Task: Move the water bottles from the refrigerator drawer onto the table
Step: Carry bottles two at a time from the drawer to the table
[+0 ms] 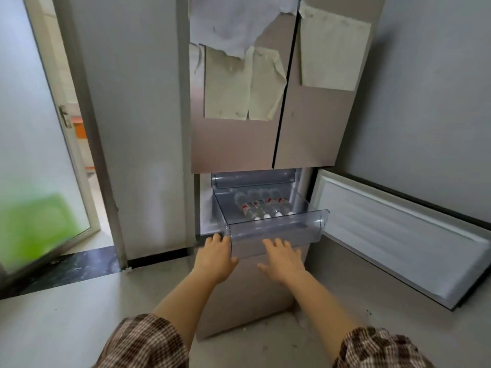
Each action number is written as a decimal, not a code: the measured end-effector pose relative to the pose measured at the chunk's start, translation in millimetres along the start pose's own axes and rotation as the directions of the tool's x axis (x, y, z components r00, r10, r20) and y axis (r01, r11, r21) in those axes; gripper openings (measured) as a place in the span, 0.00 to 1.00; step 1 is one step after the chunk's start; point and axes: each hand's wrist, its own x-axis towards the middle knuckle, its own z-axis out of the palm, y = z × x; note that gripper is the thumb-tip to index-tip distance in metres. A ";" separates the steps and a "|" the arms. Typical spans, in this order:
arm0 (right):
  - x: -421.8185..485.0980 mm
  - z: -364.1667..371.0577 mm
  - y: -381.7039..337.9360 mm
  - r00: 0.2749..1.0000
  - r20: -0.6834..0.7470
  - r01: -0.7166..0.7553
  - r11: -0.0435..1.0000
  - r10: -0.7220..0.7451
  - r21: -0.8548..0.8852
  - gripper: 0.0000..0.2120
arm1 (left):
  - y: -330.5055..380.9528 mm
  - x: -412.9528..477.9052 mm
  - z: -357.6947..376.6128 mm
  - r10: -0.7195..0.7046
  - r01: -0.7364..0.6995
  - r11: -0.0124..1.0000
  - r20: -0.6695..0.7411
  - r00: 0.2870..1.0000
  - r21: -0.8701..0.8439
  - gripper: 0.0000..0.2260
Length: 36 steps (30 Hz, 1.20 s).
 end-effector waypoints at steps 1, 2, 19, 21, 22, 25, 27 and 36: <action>16.0 -2.5 9.5 1.000 0.010 -0.017 1.000 0.017 -0.003 0.30 | 4.8 19.0 1.9 0.013 -0.013 1.000 0.007 1.000 -0.005 0.24; 30.5 -4.9 18.5 0.999 0.022 -0.032 0.999 0.033 -0.008 0.29 | 10.0 36.0 3.8 0.024 -0.024 1.000 0.015 1.000 -0.008 0.24; 303.1 4.0 137.7 0.991 0.106 0.085 0.996 -0.082 -0.022 0.26 | 55.2 288.3 76.7 -0.048 0.058 0.995 0.136 0.990 -0.076 0.21; 335.2 15.9 150.1 0.979 0.174 0.109 0.994 -0.109 0.009 0.25 | 57.2 316.2 90.5 -0.106 0.123 0.990 0.217 0.970 -0.069 0.23; 350.9 22.7 154.9 0.970 0.210 0.123 0.992 -0.125 0.025 0.25 | 58.0 329.1 98.0 -0.130 0.152 0.986 0.269 0.954 -0.066 0.23; 388.6 42.6 165.6 0.920 0.356 0.169 0.985 -0.162 0.011 0.23 | 60.5 357.1 124.3 -0.173 0.218 0.973 0.399 0.901 -0.070 0.23; 405.9 56.3 170.6 0.896 0.403 0.187 0.982 -0.186 0.038 0.23 | 61.5 367.8 141.0 -0.206 0.259 0.964 0.437 0.876 -0.066 0.23; 448.0 93.6 179.4 0.839 0.439 0.243 0.943 -0.321 0.225 0.21 | 58.6 393.7 176.1 -0.215 0.276 0.957 0.424 0.880 -0.087 0.21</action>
